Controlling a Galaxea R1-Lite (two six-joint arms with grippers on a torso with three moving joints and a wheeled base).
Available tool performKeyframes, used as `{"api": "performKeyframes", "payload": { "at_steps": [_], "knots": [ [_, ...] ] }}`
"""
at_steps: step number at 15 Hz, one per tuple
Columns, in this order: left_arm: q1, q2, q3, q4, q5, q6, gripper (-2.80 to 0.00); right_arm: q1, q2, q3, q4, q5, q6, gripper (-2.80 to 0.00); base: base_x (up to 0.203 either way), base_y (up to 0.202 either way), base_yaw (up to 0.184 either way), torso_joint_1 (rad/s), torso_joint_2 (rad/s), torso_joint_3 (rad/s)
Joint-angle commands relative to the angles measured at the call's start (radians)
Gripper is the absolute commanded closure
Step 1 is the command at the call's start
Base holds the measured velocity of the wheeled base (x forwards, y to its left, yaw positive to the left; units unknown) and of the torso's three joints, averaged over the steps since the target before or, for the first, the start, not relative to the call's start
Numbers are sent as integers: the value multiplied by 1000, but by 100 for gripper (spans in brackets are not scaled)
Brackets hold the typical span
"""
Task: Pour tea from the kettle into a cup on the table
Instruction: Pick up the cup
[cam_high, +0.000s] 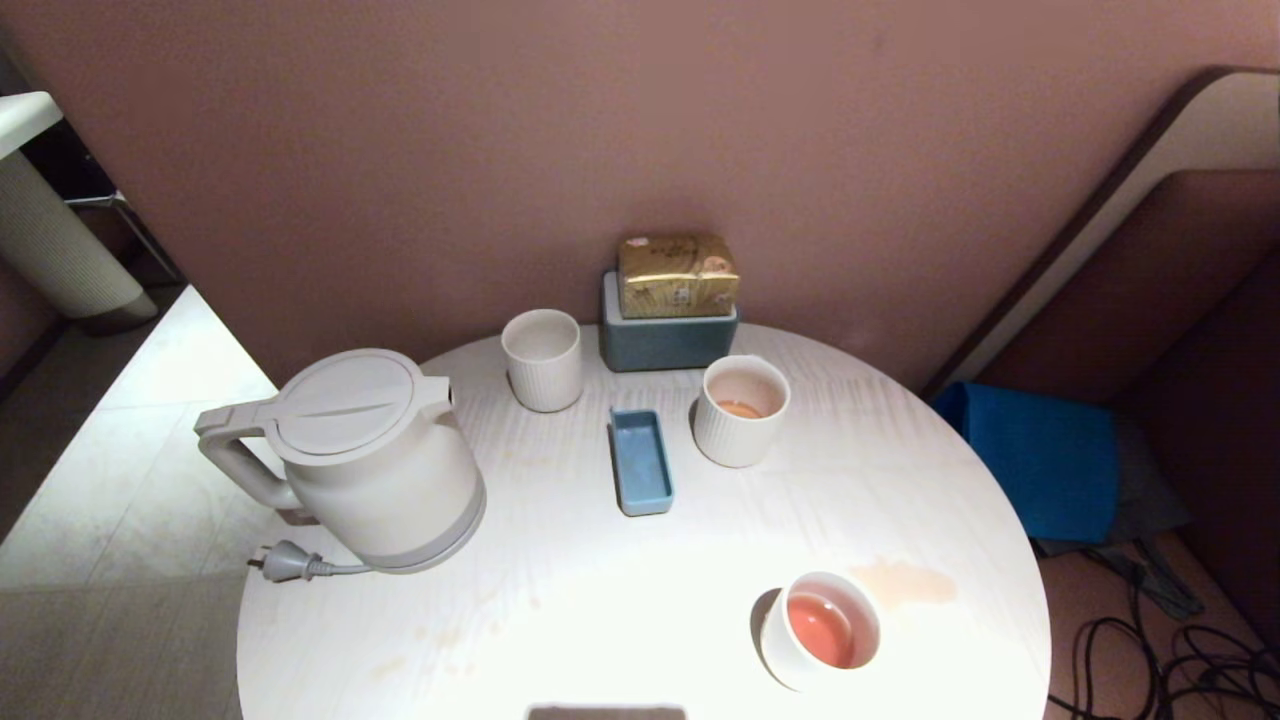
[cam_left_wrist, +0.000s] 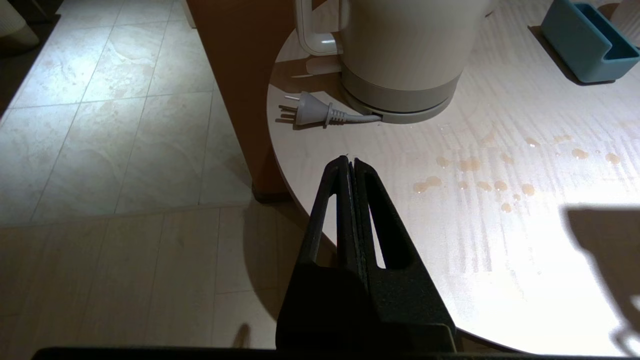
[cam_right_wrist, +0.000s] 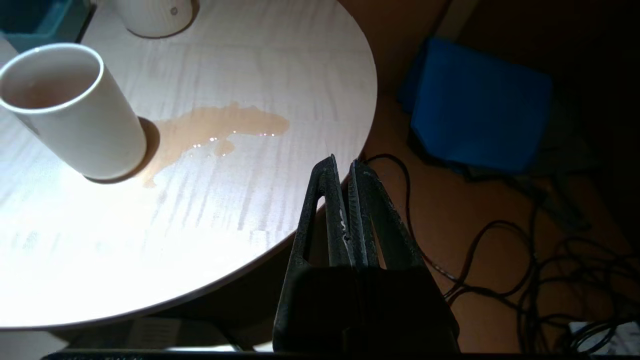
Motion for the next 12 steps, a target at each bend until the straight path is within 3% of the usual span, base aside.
{"api": "performKeyframes", "payload": {
  "at_steps": [1, 4, 10, 12],
  "knots": [
    [0, 1, 0, 0, 0, 0, 0, 0, 1, -3, -20, -10, 35, 0, 0, 0, 0, 0, 0, 0],
    [0, 0, 0, 0, 0, -1, 0, 8, 93, -143, -81, 11, 112, 0, 0, 0, 0, 0, 0, 0],
    [0, 0, 0, 0, 0, 0, 0, 190, 715, -404, -327, 66, 252, 0, 0, 0, 0, 0, 0, 0],
    [0, 0, 0, 0, 0, 0, 0, 181, 928, -462, -458, 144, 270, 0, 0, 0, 0, 0, 0, 0]
  ]
}}
